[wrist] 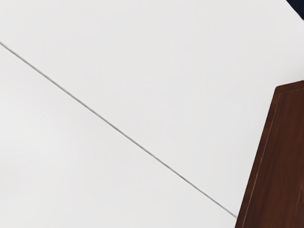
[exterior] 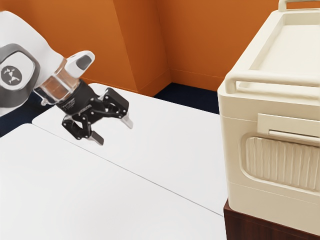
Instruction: Pull the drawer handle with one arm to open the drawer
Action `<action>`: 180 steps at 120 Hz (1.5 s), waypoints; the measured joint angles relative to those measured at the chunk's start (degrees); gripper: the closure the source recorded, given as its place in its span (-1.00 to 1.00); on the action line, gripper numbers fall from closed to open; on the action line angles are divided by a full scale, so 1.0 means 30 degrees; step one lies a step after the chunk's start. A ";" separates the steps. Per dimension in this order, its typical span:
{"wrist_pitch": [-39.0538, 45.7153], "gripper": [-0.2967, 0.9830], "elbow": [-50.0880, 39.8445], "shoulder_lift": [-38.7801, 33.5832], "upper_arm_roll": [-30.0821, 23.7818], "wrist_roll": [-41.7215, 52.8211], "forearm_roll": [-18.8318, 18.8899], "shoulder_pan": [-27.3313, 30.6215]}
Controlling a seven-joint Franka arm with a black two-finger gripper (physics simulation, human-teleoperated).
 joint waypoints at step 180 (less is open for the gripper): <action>0.5572 -0.53 0.1706 0.7157 -0.3616 -0.1925 -0.0651 -0.3843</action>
